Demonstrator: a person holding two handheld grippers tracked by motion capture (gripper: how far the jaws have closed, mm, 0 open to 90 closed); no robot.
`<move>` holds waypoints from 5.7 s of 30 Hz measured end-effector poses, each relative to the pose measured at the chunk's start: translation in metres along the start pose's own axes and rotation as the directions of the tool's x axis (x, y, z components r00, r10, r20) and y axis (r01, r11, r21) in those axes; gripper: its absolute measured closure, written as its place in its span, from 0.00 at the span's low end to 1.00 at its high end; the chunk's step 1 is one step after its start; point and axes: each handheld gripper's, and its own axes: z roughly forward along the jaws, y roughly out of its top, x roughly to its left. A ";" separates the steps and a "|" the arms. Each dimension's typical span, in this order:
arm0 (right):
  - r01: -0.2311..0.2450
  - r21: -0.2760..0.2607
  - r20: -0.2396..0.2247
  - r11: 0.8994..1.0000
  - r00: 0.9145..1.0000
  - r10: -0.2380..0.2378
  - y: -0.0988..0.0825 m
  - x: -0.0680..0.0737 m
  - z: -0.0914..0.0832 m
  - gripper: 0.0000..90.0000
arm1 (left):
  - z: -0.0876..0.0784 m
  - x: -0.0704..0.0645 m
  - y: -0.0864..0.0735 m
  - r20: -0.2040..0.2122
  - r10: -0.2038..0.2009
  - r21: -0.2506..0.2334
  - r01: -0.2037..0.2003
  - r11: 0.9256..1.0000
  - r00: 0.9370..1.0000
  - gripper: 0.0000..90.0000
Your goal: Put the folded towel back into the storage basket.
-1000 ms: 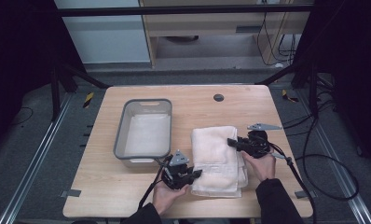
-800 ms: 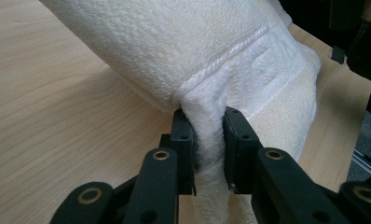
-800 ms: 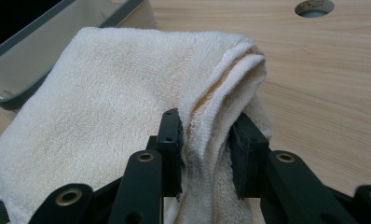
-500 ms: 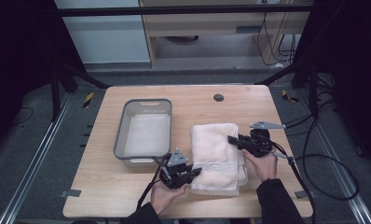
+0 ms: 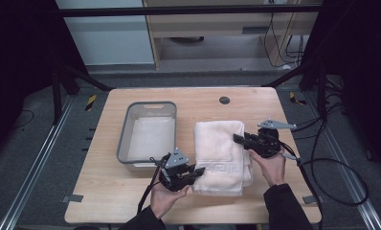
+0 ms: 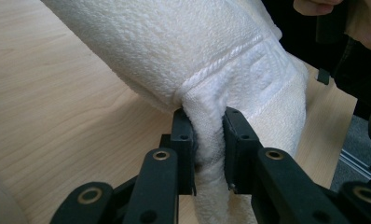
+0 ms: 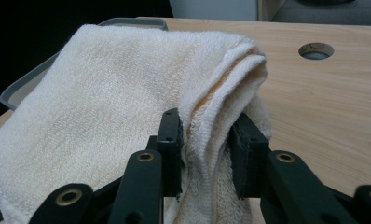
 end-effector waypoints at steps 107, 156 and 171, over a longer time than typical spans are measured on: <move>0.131 -0.139 -0.073 0.982 0.987 -0.142 0.139 0.130 0.093 0.76 | -0.151 0.098 0.030 -0.226 -0.177 -0.307 0.103 0.946 0.958 0.85; 0.133 -0.075 -0.068 0.988 0.988 -0.139 0.125 0.147 0.179 0.76 | -0.152 0.153 0.001 -0.325 -0.248 -0.247 0.171 0.954 0.913 0.85; 0.140 -0.024 -0.050 0.990 0.989 -0.141 0.114 0.142 0.197 0.76 | -0.140 0.163 -0.009 -0.352 -0.249 -0.199 0.188 0.962 0.902 0.85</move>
